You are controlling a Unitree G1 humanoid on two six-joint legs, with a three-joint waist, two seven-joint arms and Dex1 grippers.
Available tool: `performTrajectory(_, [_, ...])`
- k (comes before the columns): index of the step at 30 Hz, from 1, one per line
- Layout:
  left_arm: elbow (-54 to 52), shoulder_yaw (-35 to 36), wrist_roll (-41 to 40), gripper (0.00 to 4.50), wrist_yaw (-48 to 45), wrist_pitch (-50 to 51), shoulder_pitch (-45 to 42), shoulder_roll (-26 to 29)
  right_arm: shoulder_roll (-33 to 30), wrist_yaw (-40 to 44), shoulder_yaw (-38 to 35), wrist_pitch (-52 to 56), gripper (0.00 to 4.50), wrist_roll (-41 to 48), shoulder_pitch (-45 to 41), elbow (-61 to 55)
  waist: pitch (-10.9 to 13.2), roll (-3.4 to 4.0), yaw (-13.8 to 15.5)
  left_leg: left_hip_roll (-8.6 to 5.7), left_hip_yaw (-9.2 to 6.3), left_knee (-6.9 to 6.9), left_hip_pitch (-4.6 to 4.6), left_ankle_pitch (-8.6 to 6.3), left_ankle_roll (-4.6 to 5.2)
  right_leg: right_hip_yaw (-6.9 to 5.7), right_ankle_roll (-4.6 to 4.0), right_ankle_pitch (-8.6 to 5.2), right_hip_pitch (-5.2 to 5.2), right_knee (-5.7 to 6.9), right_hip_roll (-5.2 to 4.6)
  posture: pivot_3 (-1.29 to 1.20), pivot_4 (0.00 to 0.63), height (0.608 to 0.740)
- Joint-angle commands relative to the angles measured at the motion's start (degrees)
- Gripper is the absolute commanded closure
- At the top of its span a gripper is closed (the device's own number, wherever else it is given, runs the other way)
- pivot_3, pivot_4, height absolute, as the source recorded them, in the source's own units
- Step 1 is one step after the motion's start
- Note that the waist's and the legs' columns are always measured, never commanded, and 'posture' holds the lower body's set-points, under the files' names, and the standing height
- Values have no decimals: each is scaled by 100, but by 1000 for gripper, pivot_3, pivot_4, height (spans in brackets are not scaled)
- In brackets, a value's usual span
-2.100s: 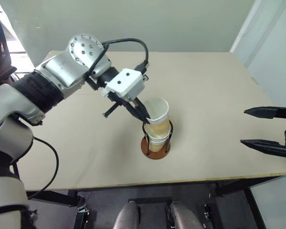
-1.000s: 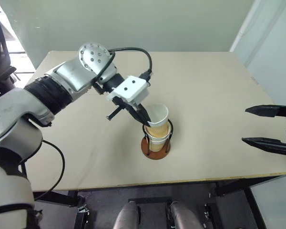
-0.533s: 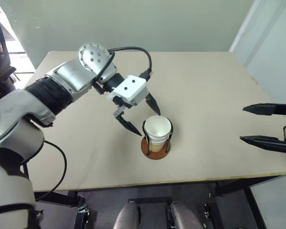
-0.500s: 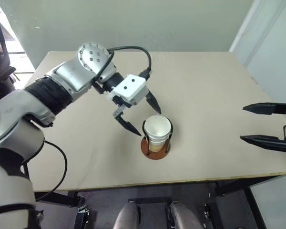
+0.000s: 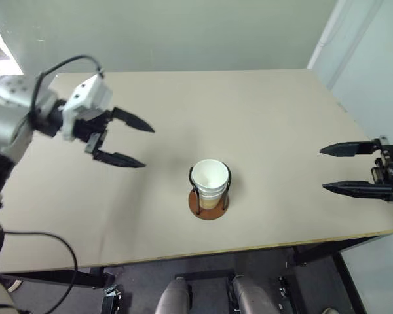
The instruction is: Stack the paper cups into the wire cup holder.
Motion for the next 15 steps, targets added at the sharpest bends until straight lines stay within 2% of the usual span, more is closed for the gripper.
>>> performTrajectory(1, [-578,1158,-139,38,316,513,1007,402,-5,170,224,-189,268,-175,-287,200,-1,-2,-4,0,-1,0,0,1,0,-1,-5,-3,1,6,-1,0,150,740])
performTrajectory(7, [-1386,2932,-274,38,681,1005,3276,627,348,334,535,-646,268,-456,-547,572,-1,-9,-35,2,14,-15,23,0,-1,6,-37,-21,-7,49,-2,0,150,740])
performTrajectory(11, [-1899,3905,-212,38,789,1297,4233,551,465,406,750,-722,268,-601,-743,710,-1,-10,-53,2,19,-36,40,0,-1,7,-60,-30,-15,83,-3,0,150,740])
performTrajectory(15, [-2306,4631,-163,38,881,1623,4805,366,488,543,887,-715,268,-683,-843,783,-1,-9,-76,4,15,-45,64,0,-2,6,-79,-23,-3,96,2,0,150,740])
